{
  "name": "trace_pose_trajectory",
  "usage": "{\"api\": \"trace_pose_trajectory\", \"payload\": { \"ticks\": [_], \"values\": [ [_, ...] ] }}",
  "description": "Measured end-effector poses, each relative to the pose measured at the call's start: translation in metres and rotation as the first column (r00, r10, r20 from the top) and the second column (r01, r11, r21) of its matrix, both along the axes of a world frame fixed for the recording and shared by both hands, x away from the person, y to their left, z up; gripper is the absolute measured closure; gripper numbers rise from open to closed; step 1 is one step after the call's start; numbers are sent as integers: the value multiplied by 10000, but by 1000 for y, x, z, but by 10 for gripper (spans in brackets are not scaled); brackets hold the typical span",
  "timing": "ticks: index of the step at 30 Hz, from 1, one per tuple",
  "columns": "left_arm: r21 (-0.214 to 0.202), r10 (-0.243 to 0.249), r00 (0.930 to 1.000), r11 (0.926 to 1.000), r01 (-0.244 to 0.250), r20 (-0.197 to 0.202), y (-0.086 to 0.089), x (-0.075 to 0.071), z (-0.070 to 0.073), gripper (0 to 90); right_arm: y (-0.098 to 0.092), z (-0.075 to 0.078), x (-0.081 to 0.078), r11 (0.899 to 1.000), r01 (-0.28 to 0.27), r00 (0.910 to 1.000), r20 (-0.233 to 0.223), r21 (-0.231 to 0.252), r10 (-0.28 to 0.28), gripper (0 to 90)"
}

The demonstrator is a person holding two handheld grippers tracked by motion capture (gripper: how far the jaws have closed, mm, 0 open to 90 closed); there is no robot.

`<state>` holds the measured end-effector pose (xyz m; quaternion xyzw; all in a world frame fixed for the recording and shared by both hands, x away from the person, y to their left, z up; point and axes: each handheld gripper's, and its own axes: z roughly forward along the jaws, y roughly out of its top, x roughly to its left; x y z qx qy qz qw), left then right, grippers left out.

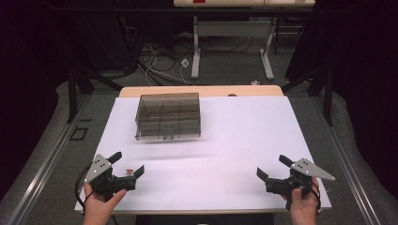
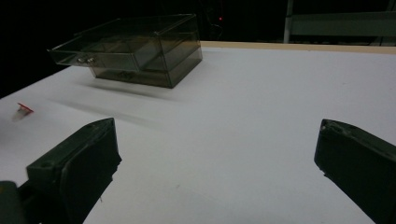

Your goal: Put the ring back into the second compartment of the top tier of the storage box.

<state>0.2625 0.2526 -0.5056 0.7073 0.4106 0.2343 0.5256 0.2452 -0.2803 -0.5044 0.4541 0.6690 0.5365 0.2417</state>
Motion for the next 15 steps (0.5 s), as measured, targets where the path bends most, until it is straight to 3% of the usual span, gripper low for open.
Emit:
{"api": "trace_pose_trajectory", "payload": {
  "ticks": [3, 15],
  "values": [
    [-162, 72, 10000, 9998, -73, -13, -1, 1, 0, 2, -2, -2, 2, 9996, 164, 9999, 7, -237, -164, 0],
    [-211, 239, 9991, 9995, -246, -347, 0, 3, 0, 3, -1, -4, 4, 9993, 35, 10000, -32, -386, -37, 0]
  ]
}}
